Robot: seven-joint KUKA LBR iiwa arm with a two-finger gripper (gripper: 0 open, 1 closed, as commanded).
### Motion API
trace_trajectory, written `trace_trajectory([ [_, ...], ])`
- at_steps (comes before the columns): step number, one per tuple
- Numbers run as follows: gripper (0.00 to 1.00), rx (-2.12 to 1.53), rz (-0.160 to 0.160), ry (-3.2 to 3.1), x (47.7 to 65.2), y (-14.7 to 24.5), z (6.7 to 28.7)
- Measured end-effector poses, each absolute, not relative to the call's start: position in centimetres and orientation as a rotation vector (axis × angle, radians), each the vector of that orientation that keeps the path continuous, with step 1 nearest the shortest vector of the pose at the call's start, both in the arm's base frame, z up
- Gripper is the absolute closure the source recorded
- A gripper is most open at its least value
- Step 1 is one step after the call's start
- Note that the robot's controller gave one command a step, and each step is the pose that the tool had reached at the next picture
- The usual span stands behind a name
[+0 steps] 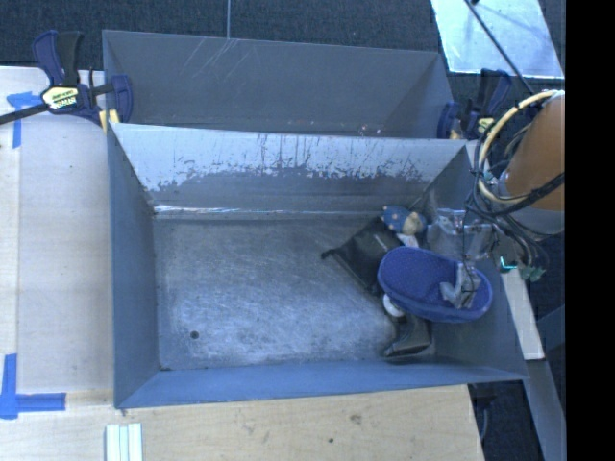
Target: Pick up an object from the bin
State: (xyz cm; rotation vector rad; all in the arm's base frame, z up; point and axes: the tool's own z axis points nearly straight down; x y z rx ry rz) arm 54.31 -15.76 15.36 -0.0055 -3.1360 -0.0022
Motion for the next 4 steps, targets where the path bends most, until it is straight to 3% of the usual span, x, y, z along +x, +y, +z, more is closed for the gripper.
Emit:
trace_trajectory([
  [1, 0.00, -0.163, 0.016, -3.153, 52.06, -12.04, 10.12],
  [2, 0.00, -0.401, 0.021, -3.133, 51.17, -11.55, 9.51],
  [3, 1.00, -0.402, 0.023, -3.135, 51.20, -11.62, 9.57],
  [4, 1.00, -0.498, 0.021, -3.119, 51.22, -11.75, 9.48],
])
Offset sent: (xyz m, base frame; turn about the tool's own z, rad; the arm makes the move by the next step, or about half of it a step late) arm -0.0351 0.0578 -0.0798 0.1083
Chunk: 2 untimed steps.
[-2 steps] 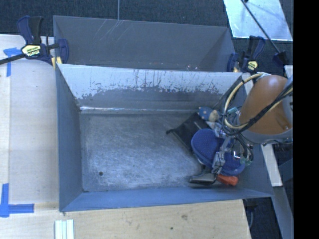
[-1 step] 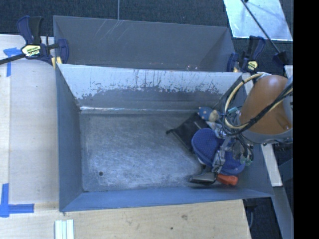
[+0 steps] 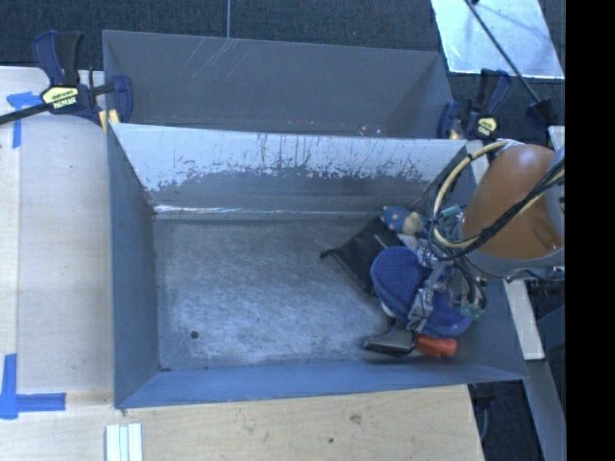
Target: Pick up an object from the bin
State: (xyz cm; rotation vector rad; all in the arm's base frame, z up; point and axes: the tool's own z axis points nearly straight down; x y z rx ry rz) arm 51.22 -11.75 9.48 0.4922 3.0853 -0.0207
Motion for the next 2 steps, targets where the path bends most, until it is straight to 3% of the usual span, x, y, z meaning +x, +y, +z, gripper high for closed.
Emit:
trace_trajectory([
  [1, 1.00, 0.924, -0.021, 2.980, 51.86, -12.65, 9.22],
  [2, 1.00, 0.910, -0.021, 2.984, 51.89, -12.65, 9.22],
])
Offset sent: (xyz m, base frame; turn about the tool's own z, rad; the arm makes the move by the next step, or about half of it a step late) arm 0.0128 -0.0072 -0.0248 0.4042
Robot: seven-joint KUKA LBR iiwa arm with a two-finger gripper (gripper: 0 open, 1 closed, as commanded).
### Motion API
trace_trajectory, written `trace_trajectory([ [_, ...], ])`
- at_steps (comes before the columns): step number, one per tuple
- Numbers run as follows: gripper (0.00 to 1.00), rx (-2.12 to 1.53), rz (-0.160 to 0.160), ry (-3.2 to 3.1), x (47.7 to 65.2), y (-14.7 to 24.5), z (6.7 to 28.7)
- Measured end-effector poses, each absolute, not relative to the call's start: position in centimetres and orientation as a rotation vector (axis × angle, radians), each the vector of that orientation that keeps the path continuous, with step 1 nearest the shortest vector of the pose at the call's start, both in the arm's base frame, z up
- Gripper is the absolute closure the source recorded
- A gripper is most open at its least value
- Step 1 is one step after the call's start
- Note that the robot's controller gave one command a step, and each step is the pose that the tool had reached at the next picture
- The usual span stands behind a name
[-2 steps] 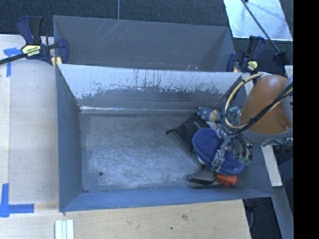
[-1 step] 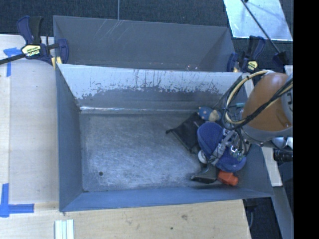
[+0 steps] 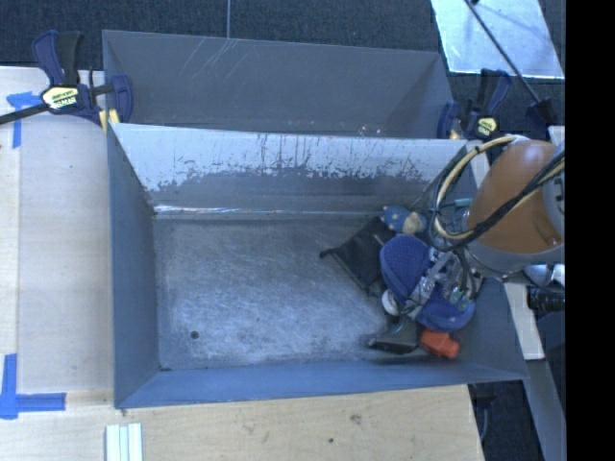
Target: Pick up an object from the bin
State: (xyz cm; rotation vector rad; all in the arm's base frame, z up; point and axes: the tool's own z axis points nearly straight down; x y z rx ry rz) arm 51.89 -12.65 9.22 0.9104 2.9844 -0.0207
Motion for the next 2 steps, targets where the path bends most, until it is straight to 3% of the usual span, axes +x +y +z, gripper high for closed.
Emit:
trace_trajectory([
  [1, 1.00, 0.891, -0.009, 2.983, 51.5, -12.9, 10.4],
  [2, 1.00, 0.907, -0.001, 2.996, 52.8, -13.8, 24.4],
])
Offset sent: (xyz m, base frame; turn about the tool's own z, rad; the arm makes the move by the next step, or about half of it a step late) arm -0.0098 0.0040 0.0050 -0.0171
